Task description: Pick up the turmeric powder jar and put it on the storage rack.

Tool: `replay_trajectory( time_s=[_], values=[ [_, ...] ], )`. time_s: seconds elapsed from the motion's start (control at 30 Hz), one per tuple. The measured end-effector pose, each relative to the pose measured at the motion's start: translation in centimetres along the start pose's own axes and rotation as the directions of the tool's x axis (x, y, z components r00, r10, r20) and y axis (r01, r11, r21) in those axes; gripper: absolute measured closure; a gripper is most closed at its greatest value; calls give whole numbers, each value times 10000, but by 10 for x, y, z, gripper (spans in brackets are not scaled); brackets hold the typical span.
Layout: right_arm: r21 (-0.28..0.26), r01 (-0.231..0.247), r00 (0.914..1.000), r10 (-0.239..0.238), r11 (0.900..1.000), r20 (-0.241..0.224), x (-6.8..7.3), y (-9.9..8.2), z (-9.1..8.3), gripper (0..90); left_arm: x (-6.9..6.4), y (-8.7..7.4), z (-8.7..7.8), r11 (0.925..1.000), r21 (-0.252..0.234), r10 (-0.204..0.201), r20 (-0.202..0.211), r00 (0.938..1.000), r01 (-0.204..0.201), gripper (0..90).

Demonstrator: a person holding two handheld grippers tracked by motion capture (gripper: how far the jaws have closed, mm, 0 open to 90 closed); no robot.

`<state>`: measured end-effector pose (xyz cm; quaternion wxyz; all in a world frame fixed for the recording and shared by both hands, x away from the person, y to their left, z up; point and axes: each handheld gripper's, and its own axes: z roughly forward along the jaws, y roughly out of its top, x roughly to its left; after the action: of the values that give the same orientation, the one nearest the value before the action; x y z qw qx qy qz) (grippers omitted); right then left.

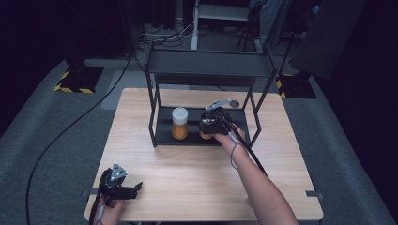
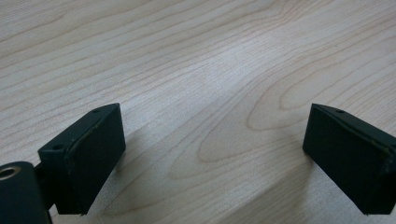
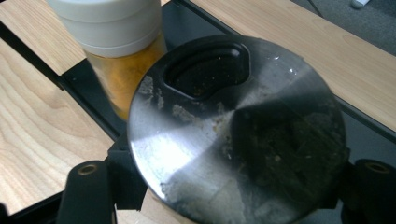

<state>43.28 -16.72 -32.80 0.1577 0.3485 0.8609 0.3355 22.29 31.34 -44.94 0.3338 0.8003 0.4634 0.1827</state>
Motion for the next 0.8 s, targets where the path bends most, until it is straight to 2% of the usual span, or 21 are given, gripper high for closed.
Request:
replay_trajectory(
  time_s=[0.4,0.67,0.8],
  values=[
    [64,-97,9999,97,9999,64,-3,-2,20,315,0,0,0,10000,-3,4,2,10000,-4,59],
    [137,23,9999,-25,9999,107,-3,-4,30,315,0,0,0,10000,-6,-1,2,10000,1,59],
    [229,-87,9999,85,9997,123,-4,-4,35,315,0,0,0,10000,-7,3,3,10000,-3,59]
  ],
)
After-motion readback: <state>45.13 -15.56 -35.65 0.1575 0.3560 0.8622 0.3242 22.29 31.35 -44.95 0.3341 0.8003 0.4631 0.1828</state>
